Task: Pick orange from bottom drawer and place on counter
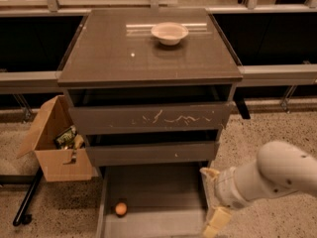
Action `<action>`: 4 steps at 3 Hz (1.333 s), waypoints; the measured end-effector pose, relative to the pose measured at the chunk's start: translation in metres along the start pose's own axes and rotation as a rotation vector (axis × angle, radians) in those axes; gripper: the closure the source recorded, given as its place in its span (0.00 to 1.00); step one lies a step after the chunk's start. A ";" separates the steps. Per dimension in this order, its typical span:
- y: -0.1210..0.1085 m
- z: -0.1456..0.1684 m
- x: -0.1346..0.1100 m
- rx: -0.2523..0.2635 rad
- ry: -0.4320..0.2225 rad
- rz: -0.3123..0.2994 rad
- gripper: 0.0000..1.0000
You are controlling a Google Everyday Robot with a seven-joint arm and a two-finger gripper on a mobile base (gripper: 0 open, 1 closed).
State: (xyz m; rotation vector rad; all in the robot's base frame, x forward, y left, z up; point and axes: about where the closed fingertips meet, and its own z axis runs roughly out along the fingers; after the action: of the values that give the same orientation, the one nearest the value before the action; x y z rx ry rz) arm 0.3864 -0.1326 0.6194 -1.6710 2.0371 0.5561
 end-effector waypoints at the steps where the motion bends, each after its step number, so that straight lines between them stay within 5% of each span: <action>1: -0.002 0.065 0.012 -0.034 -0.033 -0.005 0.00; 3: -0.008 0.208 0.004 -0.165 -0.060 0.027 0.00; 4: -0.008 0.208 0.004 -0.165 -0.060 0.027 0.00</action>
Offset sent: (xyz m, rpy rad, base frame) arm 0.0256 0.1068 -0.1835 0.0890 0.1232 0.0555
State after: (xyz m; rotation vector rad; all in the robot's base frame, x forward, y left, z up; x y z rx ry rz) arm 0.4114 -0.0197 0.4460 -1.6991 2.0211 0.7932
